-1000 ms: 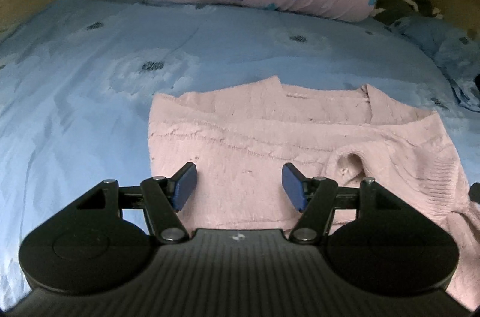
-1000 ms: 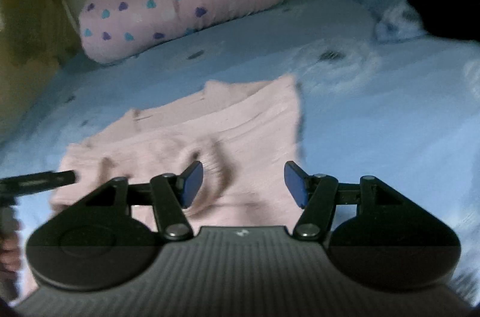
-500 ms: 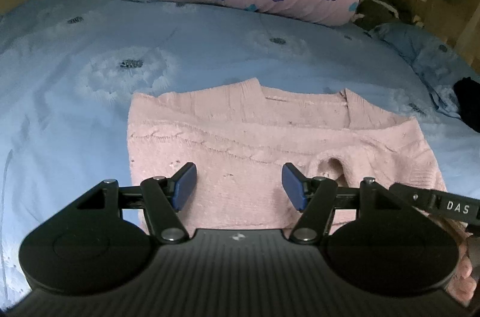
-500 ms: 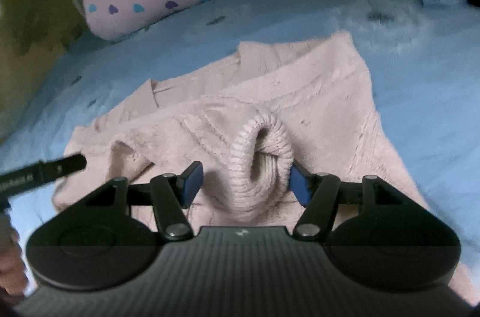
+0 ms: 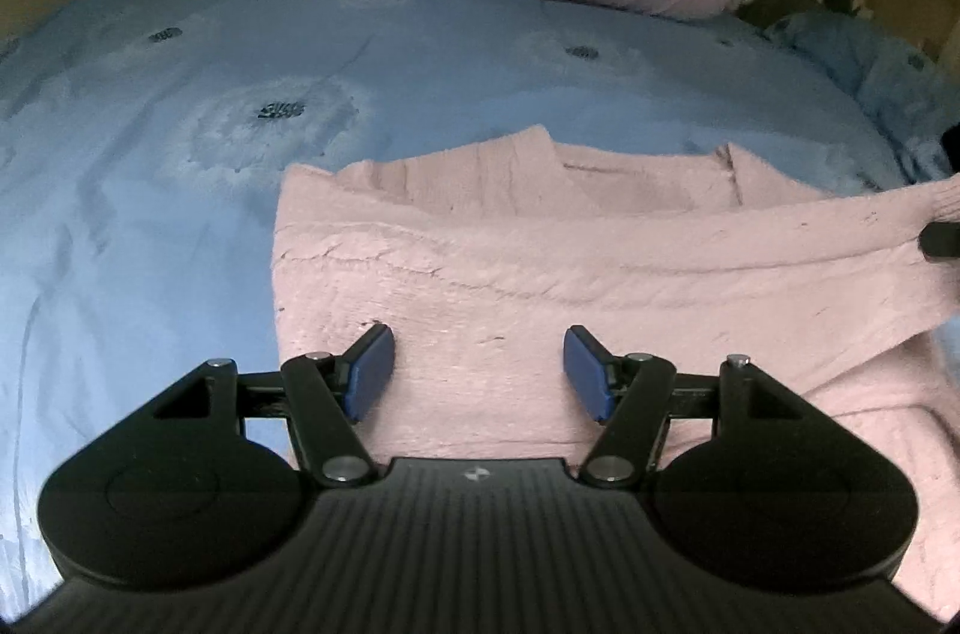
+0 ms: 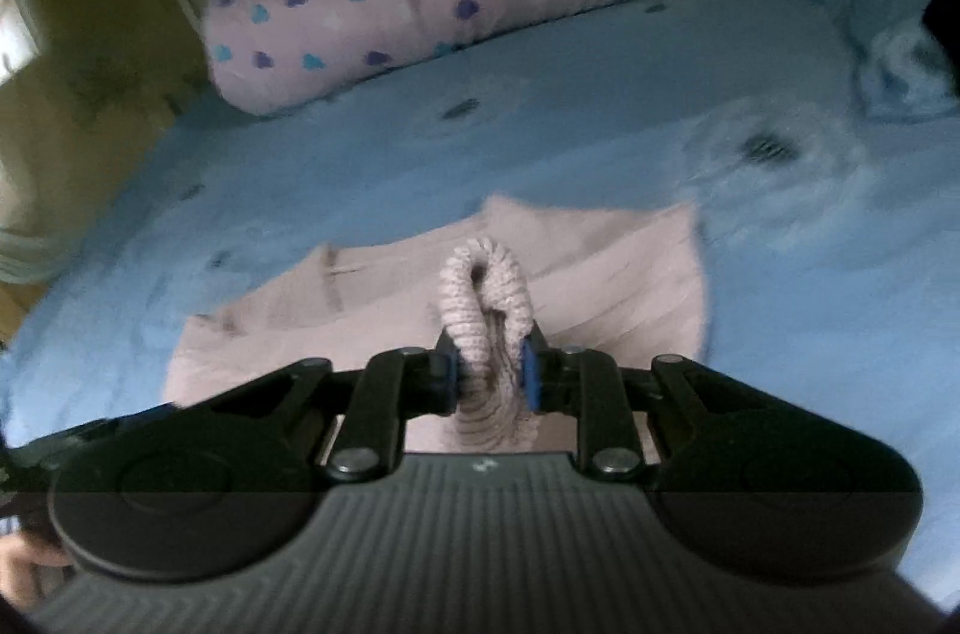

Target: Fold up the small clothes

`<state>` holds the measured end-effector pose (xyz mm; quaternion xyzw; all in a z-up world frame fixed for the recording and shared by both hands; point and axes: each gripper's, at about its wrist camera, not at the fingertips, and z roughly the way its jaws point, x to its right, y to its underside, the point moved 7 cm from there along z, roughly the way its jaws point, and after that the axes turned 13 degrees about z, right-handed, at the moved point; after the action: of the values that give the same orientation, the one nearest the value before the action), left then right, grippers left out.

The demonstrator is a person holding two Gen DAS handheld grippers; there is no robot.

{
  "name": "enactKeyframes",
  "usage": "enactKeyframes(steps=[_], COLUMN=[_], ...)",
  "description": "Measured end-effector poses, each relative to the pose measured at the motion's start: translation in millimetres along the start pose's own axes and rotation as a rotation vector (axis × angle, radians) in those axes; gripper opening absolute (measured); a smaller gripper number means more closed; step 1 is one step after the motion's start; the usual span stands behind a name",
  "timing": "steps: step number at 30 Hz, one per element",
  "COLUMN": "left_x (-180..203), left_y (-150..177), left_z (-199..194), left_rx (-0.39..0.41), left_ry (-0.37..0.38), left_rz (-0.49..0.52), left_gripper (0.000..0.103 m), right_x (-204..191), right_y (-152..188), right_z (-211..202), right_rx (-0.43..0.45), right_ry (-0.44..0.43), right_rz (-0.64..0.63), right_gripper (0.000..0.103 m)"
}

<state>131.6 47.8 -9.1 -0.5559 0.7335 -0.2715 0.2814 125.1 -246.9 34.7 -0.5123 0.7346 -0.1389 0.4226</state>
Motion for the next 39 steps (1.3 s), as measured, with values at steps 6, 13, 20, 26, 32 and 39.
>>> enactKeyframes(steps=[6, 13, 20, 26, 32, 39], left_x=[12, 7, -23, -27, -24, -19], left_y=[1, -2, -8, 2, 3, 3], left_z=[6, 2, -4, 13, 25, 14], left_rx=[-0.002, 0.023, 0.063, -0.012, 0.0, 0.012], left_ry=[-0.036, -0.026, -0.048, -0.085, -0.124, -0.124], left_rz=[0.095, 0.067, -0.086, -0.092, -0.032, 0.02], left_gripper=[0.069, 0.069, 0.069, 0.06, 0.062, 0.068], right_x=[35, 45, 40, 22, 49, 56], right_y=[4, 14, 2, 12, 18, 19], right_z=[41, 62, 17, 17, 53, 45], right_rx=[-0.071, -0.042, 0.088, 0.075, 0.04, 0.064], right_ry=[0.151, 0.124, 0.144, 0.071, 0.186, 0.142], right_rz=[-0.039, -0.04, -0.081, -0.173, -0.164, -0.073], right_gripper=[0.023, 0.029, 0.038, 0.022, 0.022, 0.024])
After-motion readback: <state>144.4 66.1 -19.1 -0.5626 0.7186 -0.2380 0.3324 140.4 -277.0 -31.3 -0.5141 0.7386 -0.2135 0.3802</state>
